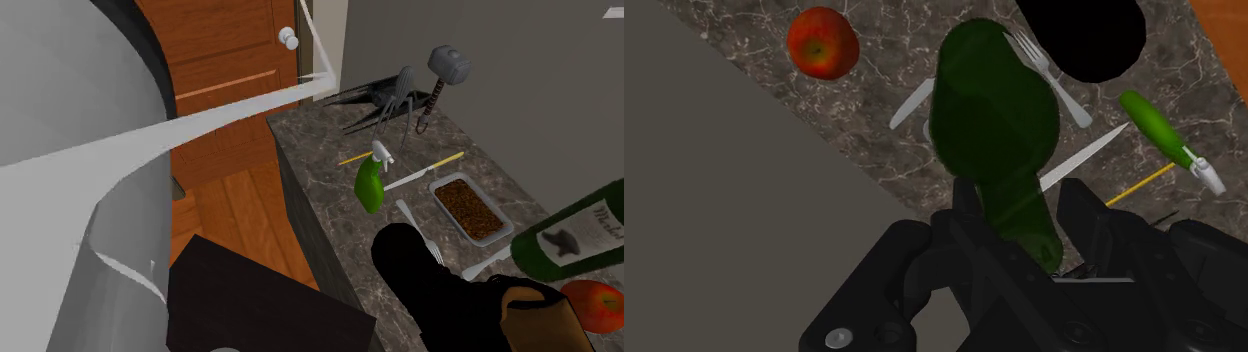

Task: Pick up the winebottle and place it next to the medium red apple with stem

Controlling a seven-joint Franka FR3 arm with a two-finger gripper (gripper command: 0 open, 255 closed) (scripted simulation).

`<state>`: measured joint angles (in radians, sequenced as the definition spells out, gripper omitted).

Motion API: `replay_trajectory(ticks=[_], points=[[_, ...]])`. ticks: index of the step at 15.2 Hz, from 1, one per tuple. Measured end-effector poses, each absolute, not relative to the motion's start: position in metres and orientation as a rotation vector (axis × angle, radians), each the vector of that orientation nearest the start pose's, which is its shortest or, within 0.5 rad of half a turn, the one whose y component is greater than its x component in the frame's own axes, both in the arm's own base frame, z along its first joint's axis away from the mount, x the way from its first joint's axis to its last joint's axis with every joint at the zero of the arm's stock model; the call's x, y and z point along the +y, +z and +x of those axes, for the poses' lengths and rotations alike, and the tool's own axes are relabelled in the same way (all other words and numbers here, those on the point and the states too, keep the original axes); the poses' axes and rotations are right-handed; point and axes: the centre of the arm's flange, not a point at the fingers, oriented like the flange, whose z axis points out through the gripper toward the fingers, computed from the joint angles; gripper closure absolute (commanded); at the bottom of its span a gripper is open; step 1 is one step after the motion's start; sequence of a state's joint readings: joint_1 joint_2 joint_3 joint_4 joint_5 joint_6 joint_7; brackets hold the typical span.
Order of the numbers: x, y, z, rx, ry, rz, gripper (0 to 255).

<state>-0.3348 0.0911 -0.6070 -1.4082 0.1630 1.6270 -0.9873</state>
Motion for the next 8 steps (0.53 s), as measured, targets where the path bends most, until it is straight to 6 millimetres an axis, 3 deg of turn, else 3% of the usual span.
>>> replay_trajectory(ticks=[8], points=[[-0.545, 0.621, 0.359, -0.087, -0.276, -3.183, 255]])
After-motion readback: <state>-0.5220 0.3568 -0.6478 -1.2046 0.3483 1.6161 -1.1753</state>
